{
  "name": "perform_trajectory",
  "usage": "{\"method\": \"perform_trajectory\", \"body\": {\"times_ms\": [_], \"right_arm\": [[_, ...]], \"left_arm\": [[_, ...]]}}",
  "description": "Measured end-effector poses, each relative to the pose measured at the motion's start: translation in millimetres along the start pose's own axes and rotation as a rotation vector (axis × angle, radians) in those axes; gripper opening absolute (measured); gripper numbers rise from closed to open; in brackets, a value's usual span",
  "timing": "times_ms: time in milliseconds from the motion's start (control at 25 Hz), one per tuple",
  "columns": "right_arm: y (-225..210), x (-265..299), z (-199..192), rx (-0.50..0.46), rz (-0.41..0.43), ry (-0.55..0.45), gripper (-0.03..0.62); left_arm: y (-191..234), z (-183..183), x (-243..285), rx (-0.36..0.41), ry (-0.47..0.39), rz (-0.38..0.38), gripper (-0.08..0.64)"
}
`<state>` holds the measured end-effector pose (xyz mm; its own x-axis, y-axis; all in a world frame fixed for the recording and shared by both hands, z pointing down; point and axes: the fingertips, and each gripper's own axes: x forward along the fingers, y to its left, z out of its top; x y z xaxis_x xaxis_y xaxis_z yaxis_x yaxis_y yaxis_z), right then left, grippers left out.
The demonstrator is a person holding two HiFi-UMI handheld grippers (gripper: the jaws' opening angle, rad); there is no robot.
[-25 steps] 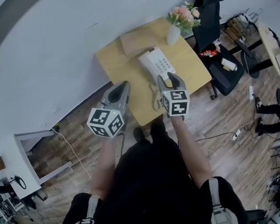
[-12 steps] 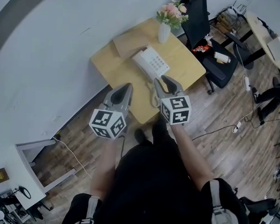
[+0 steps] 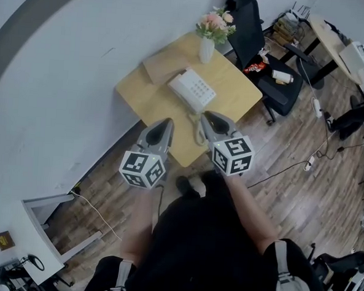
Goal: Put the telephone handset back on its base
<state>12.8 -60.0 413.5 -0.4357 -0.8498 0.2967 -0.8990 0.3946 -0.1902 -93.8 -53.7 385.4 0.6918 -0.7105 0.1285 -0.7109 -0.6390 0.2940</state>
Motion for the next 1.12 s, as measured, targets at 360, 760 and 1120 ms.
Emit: {"method": "perform_trajectory", "body": {"times_ms": [360,760,1120], "right_arm": [[4.0,-15.6,21.4,-0.045,0.025,-0.081,0.003],[-5.2,-19.1,27.9,-0.098,0.022,-0.083,0.003],[-13.3,-18.4,29.7,-0.11,0.043,-0.083,0.003]], "left_arm": [[-9.0,4.3,3.5,0.013,-0.012,-0.008,0.009],[-10.6,4.8,14.4,0.013,-0.014,0.0,0.009],[-15.3,1.6,29.7,0.009,-0.007,-0.008,0.009]]}}
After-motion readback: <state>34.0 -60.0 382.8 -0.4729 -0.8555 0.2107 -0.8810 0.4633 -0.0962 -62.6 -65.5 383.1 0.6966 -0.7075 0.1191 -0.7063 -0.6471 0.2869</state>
